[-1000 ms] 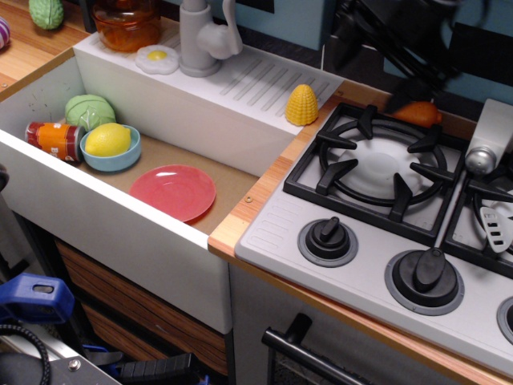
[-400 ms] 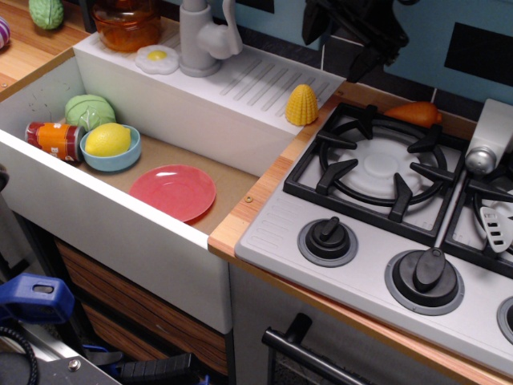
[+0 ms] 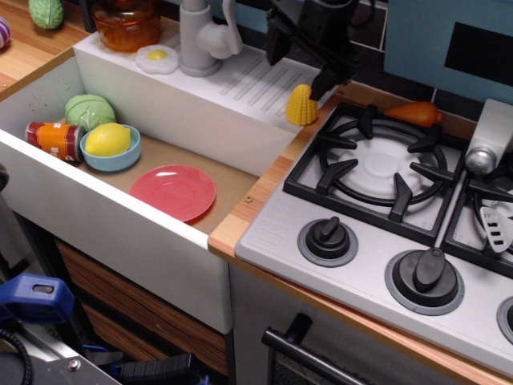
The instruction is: Put corn on plate
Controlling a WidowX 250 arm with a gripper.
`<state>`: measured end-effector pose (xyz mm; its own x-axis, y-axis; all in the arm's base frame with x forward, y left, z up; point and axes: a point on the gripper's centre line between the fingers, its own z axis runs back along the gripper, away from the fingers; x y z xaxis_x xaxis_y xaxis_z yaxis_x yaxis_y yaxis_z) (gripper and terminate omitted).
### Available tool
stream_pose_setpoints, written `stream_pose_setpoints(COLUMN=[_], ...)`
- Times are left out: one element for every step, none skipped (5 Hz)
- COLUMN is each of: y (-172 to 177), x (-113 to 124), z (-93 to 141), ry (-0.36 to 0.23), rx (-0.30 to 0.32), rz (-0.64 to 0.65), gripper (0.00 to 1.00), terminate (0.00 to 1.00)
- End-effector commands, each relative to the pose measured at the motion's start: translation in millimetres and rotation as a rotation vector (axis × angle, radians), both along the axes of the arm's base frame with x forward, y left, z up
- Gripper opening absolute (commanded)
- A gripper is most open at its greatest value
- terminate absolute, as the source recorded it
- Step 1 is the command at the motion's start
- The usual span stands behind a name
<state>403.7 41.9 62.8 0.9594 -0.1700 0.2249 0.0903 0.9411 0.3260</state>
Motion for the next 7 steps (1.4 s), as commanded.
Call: stream_pose_setpoints(y=[11.3,10.5,10.4,11.7,13.8,14.4,12.8], x=[2.9,1.5,1.5,3.4,10.1,20.0,25.6], z=[2.6,-3.7,-9.4,-12.5,-12.9,-16.2,-21.3], ry=[-0.063,-0.074,-0.073,-0.081,-0.083,-0.089,-0.093], rx=[-0.005,-0.024,-0.04,-0.044,-0.047,-0.058,-0.079], rz=[-0.013,-0.028,-0.044,-0.047,-0.053,-0.045,-0.033], gripper=[1.0,1.0,1.0,1.0,1.0,1.0,0.0], terminate=[0.0,0.0,0.0,0.0,0.0,0.0,0.0])
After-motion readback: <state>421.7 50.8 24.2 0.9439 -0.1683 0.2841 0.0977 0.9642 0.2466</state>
